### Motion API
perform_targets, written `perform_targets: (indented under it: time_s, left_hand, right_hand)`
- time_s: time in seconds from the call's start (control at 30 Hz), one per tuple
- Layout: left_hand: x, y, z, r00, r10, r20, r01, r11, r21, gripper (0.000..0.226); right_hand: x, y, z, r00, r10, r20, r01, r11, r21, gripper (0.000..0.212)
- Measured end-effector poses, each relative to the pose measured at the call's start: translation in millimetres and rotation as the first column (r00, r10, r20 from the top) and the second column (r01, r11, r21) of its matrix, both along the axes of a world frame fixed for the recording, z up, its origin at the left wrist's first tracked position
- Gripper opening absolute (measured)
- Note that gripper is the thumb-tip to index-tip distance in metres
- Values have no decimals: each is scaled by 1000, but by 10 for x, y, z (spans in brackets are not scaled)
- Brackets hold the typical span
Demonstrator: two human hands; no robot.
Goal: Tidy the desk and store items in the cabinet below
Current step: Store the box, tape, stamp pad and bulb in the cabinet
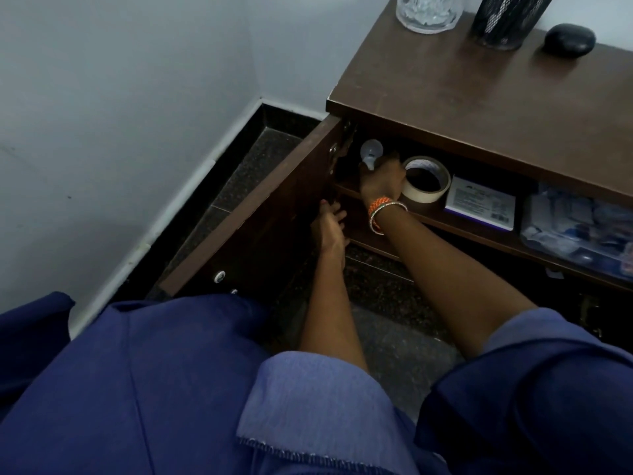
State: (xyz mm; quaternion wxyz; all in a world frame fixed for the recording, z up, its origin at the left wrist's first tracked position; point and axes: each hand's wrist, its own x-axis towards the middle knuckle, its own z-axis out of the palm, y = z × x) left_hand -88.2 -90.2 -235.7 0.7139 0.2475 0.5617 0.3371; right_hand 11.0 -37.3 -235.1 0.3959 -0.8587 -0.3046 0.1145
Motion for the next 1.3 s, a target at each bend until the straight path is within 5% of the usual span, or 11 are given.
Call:
perform_targets:
  time_s: [0.4, 1.3]
  left_hand:
    - [-10, -4, 23, 1000, -20, -15, 20, 1000, 6, 48]
    - [-31, -21, 48, 999, -13, -38, 14, 999, 37, 47]
  right_hand:
    - [11, 18, -51, 993, 85, 88, -78, 994, -81, 69]
    - [21, -18, -76, 997, 53, 60, -54, 999, 2, 58]
